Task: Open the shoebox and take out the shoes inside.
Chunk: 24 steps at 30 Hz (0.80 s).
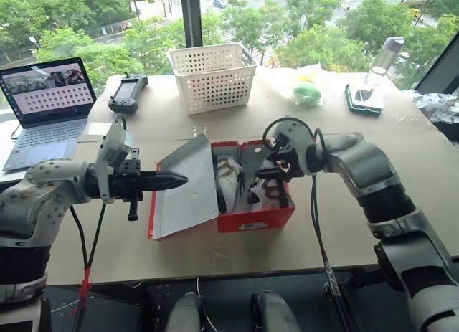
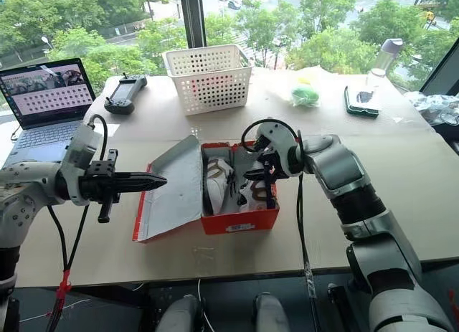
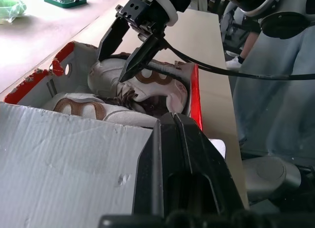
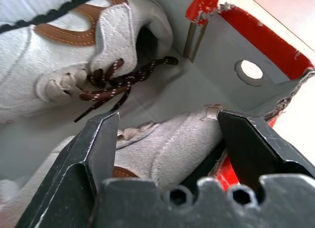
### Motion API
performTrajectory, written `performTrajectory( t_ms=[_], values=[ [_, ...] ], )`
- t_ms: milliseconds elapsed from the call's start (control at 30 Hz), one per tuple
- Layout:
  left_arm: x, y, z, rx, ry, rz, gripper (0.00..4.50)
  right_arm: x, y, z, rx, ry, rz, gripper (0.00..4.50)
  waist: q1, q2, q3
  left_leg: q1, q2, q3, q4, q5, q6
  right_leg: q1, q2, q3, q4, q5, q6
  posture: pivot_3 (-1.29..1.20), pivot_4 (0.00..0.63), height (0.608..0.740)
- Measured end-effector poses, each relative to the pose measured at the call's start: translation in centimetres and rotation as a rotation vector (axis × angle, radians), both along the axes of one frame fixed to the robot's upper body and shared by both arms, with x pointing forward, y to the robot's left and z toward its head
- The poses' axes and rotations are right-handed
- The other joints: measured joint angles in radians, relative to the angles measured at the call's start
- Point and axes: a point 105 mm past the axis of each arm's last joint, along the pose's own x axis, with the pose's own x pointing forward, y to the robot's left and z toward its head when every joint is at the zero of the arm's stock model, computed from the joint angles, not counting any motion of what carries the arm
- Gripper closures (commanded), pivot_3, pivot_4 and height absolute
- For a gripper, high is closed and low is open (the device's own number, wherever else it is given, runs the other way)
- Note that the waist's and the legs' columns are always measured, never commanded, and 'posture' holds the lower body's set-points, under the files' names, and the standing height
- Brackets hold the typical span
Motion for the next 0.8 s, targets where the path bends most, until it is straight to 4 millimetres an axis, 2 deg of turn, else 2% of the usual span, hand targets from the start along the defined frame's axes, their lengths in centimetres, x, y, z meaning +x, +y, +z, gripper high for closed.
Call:
performTrajectory(
  t_ms=[333,500,600,800],
  values=[
    [-0.1,-0.6,0.0,-0.013,0.004,0.011,4.5,0.1,-1.5,-0.2,-0.086,-0.012,0.009,0.68,0.003,0.0,0.0,0.0,0.0,0.0,0.0,0.0,0.0,0.001,0.0,0.0,0.0,0.0,0.0,0.0,0.15,0.733],
    [0.0,-0.7,-0.1,-0.017,0.003,0.017,4.5,-0.2,-1.6,-0.1,-0.127,-0.017,0.043,0.68,0.004,0.0,0.0,0.0,-0.001,0.0,0.0,0.0,0.0,0.0,-0.001,0.0,0.0,0.0,0.0,0.0,0.15,0.733],
    [0.1,-0.7,-0.1,-0.018,0.004,0.016,4.5,-1.0,-1.4,0.7,-0.139,-0.017,0.083,0.68,0.003,0.0,0.0,0.0,-0.001,0.0,0.0,0.0,0.0,0.0,-0.001,0.0,0.0,0.0,0.0,0.0,0.15,0.733],
    [0.1,-0.8,-0.2,-0.019,0.007,0.017,4.5,-3.5,-0.4,3.4,-0.141,-0.053,0.215,0.68,0.001,0.0,0.0,0.0,0.0,0.0,0.0,0.0,0.0,-0.001,0.0,0.0,0.0,0.0,0.0,0.0,0.15,0.733]
  ],
)
